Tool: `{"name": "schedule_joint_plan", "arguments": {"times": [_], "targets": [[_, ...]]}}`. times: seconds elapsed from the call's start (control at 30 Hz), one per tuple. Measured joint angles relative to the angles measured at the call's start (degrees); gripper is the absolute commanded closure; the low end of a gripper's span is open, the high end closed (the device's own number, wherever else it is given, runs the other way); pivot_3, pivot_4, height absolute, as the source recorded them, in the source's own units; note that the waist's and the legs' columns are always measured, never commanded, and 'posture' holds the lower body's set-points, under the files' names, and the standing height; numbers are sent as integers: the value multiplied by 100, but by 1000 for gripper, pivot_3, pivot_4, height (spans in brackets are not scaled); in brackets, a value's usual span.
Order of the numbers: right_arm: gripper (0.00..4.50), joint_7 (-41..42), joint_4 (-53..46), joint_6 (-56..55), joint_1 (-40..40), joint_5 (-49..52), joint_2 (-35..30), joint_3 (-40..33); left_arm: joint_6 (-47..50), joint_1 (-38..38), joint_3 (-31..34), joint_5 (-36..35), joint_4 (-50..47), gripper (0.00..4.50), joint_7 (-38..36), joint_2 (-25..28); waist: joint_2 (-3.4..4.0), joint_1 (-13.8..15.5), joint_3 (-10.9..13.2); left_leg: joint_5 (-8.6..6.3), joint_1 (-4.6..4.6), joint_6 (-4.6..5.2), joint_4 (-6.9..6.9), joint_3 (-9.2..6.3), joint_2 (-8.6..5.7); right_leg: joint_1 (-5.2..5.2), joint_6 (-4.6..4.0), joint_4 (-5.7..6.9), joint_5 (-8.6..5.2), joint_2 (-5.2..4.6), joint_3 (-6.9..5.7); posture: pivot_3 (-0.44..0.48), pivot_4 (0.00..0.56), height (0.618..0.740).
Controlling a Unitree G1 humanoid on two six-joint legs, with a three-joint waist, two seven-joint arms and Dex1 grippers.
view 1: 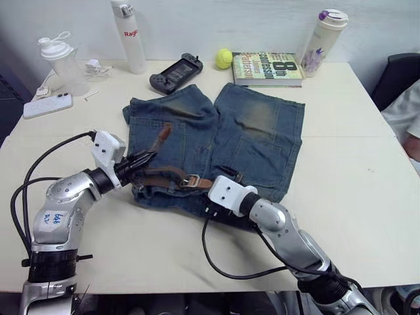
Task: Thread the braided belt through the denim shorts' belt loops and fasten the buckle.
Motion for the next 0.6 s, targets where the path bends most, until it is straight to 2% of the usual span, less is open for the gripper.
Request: {"name": "schedule_joint_plan", "arguments": {"times": [0.17,0.27,0.47,0.6], "targets": [[598,-62,-3,-376,8,-169,-13,-1,-627,12,-322,525,204,4500,-220,257,0,0,0,0,0,0,-1,2,0,-1,0,6,0,0,0,0,150,740],[1400,-35,-3,-457,50,-211,-28,-1,-1060,12,-475,765,356,4500,-366,359,1,-7,0,0,0,0,-1,2,1,-3,0,16,0,1,-1,0,150,740],[4441,14,-2,-475,54,-302,2,7,-1741,66,-522,913,519,4500,-685,524,0,-10,0,1,0,2,0,2,1,-3,0,22,0,0,-1,0,150,740],[4441,35,7,-466,35,-369,58,8,-2142,207,-508,939,570,4500,-956,763,1,-14,0,1,0,2,0,2,2,-5,0,31,0,0,-2,0,150,740]]}}
